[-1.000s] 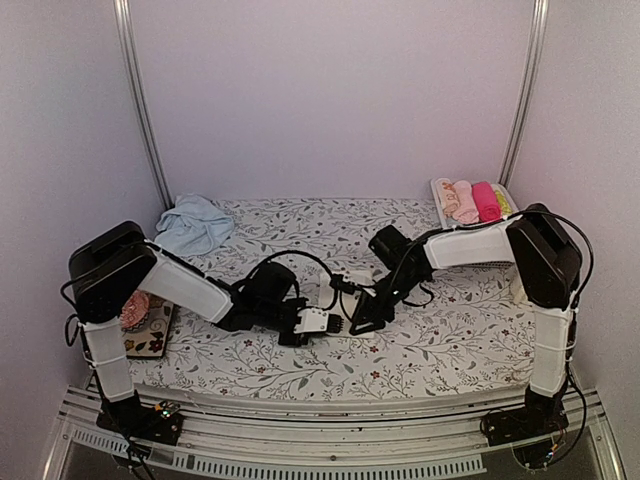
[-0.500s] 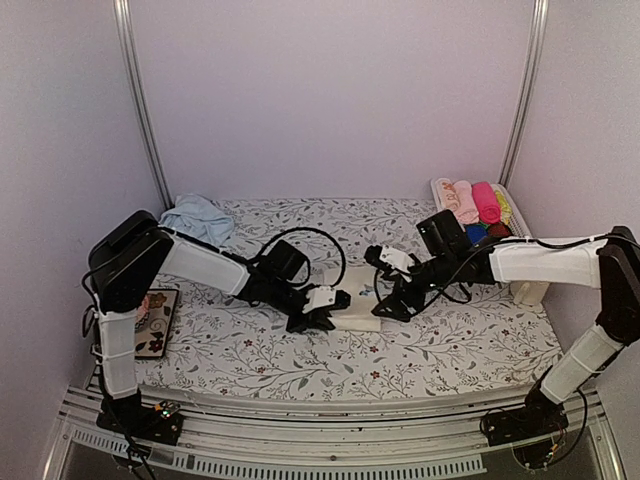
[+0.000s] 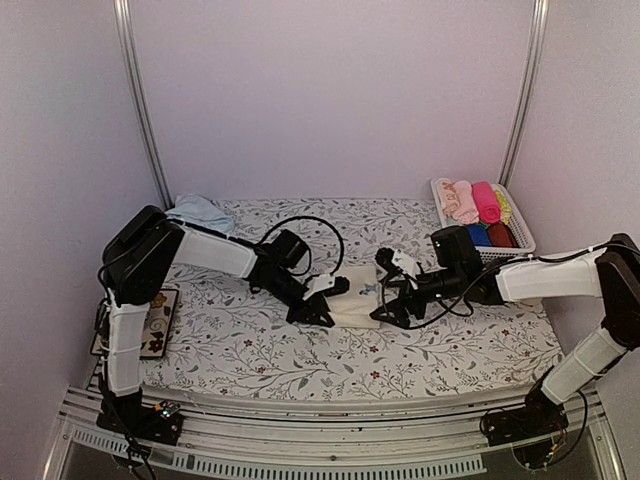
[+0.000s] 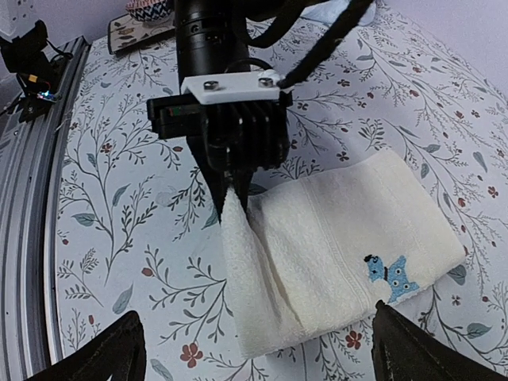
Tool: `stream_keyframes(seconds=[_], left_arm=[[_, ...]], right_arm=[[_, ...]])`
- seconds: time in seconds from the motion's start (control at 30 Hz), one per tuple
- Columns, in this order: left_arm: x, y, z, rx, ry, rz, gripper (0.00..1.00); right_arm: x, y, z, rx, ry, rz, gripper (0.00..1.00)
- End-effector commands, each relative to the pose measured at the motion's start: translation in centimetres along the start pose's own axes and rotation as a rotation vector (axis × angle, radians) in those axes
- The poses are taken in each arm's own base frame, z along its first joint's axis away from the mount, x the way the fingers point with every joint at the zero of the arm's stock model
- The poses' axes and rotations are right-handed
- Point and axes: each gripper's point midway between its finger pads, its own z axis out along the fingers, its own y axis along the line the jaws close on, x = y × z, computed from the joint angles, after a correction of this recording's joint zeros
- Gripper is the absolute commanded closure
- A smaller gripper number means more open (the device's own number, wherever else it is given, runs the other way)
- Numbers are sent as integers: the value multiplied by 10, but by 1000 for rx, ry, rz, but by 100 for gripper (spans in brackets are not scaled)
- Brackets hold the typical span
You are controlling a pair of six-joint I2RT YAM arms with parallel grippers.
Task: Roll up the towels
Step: Roll the towel at the center of the board.
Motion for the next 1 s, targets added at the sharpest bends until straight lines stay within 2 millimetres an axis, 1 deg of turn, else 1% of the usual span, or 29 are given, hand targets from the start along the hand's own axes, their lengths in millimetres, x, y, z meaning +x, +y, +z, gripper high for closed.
stream_keyframes(seconds=[0.0, 0.03, 0.23, 0.4, 0.5, 0.57, 0.73, 0.83, 0.97], left_arm=[[18, -6, -3, 123, 23, -179, 100], [20, -6, -2, 143, 22, -208, 100], [21, -5, 1, 221, -1, -299, 100], [25, -2, 4, 277, -2, -384, 100], [23, 1, 2, 289, -8, -411, 100], [25, 3, 3, 292, 0, -430, 100], [31, 6, 5, 286, 22, -457, 100], [35, 6, 7, 295, 35, -479, 100], [36, 6, 8, 302, 37, -491, 100]], right_arm=[[-2, 7, 7, -58, -71, 37, 1], [0, 8, 9, -63, -74, 46, 1], [19, 6, 26, -83, -46, 111, 0], [30, 0, 39, -79, -22, 154, 4], [28, -1, 36, -63, -45, 145, 4], [27, -2, 35, -52, -52, 134, 4], [31, -2, 43, -91, -43, 176, 6], [33, -1, 48, -110, -38, 209, 10], [43, -4, 52, -101, -13, 266, 16]])
